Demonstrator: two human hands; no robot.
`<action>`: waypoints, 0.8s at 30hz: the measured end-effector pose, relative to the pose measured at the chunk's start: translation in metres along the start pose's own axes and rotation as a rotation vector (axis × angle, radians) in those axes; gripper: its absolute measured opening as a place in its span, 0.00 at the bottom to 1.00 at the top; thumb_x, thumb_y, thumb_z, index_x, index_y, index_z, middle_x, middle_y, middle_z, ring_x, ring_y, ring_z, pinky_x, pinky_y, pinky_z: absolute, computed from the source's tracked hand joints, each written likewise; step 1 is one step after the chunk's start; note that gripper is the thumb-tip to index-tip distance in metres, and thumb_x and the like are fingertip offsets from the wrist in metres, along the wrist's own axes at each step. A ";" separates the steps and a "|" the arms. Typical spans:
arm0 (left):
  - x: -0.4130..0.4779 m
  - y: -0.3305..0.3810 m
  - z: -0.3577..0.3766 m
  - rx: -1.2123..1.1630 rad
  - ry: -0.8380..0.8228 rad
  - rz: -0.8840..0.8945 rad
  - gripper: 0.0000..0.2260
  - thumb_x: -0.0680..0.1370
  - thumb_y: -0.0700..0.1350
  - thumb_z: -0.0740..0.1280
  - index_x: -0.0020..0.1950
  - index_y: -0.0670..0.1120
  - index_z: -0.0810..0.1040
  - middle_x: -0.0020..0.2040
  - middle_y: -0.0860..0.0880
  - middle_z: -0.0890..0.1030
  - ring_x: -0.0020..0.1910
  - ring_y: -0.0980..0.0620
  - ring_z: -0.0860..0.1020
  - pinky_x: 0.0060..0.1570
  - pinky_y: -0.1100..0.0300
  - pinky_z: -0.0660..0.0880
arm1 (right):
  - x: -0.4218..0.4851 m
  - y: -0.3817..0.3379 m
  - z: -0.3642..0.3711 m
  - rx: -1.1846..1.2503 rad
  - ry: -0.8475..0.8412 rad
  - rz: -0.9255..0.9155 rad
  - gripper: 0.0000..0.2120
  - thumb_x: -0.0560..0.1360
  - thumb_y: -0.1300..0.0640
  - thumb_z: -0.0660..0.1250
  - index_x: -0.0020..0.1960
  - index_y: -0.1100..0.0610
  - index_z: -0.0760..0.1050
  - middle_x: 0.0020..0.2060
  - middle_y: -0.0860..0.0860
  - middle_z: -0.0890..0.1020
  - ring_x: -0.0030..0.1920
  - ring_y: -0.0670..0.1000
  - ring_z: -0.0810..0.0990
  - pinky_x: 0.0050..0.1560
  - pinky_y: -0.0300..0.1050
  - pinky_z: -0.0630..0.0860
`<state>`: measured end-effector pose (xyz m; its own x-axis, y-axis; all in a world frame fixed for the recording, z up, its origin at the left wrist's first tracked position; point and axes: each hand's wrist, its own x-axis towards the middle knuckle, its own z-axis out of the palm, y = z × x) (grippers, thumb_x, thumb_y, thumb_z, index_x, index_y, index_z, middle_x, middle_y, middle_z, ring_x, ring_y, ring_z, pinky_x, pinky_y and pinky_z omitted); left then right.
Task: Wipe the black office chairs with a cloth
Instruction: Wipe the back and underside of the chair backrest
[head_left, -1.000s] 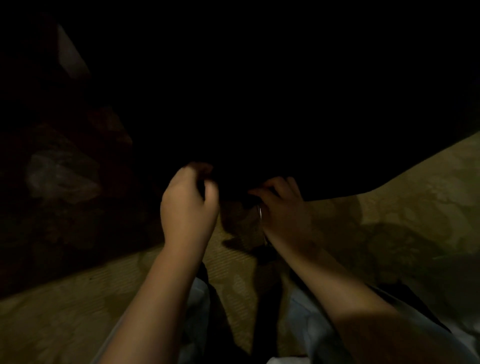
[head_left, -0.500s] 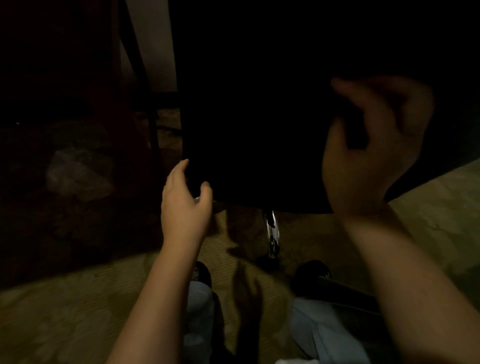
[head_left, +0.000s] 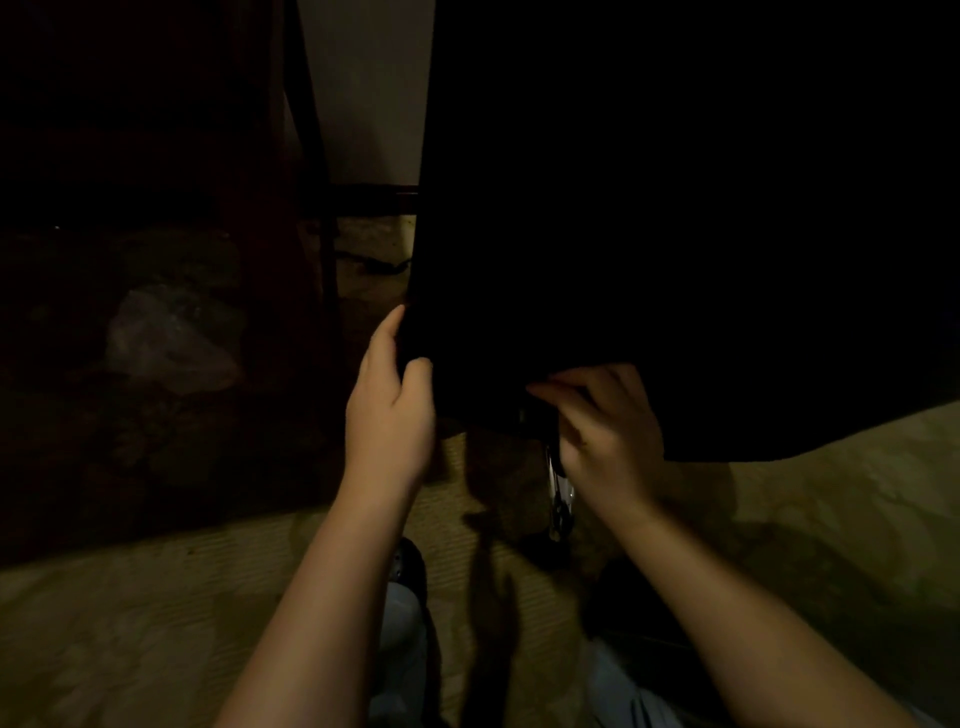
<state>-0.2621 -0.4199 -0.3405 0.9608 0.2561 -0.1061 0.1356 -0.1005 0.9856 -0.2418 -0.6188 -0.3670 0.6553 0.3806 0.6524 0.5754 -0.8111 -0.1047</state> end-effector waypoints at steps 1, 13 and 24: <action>-0.001 -0.001 0.000 -0.015 0.000 -0.009 0.21 0.83 0.45 0.55 0.76 0.58 0.61 0.71 0.56 0.67 0.65 0.60 0.68 0.55 0.66 0.68 | 0.013 -0.004 -0.012 0.007 0.039 -0.012 0.17 0.69 0.70 0.67 0.54 0.57 0.82 0.51 0.50 0.77 0.54 0.56 0.72 0.50 0.44 0.72; -0.005 0.003 -0.006 -0.240 -0.050 -0.120 0.19 0.85 0.46 0.48 0.74 0.54 0.66 0.55 0.67 0.70 0.42 0.82 0.70 0.36 0.82 0.67 | 0.102 -0.039 -0.079 0.042 0.497 0.001 0.15 0.73 0.69 0.68 0.56 0.56 0.82 0.51 0.49 0.76 0.53 0.58 0.77 0.58 0.44 0.72; -0.005 0.000 -0.008 -0.200 -0.051 -0.080 0.18 0.84 0.54 0.49 0.72 0.58 0.67 0.62 0.63 0.72 0.61 0.67 0.69 0.61 0.62 0.68 | 0.003 -0.038 0.034 0.109 -0.363 0.113 0.27 0.59 0.75 0.73 0.55 0.57 0.81 0.50 0.55 0.80 0.55 0.56 0.74 0.47 0.52 0.81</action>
<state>-0.2687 -0.4138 -0.3386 0.9605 0.2060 -0.1869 0.1664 0.1127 0.9796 -0.2451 -0.5720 -0.3871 0.8365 0.4401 0.3265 0.5259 -0.8123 -0.2522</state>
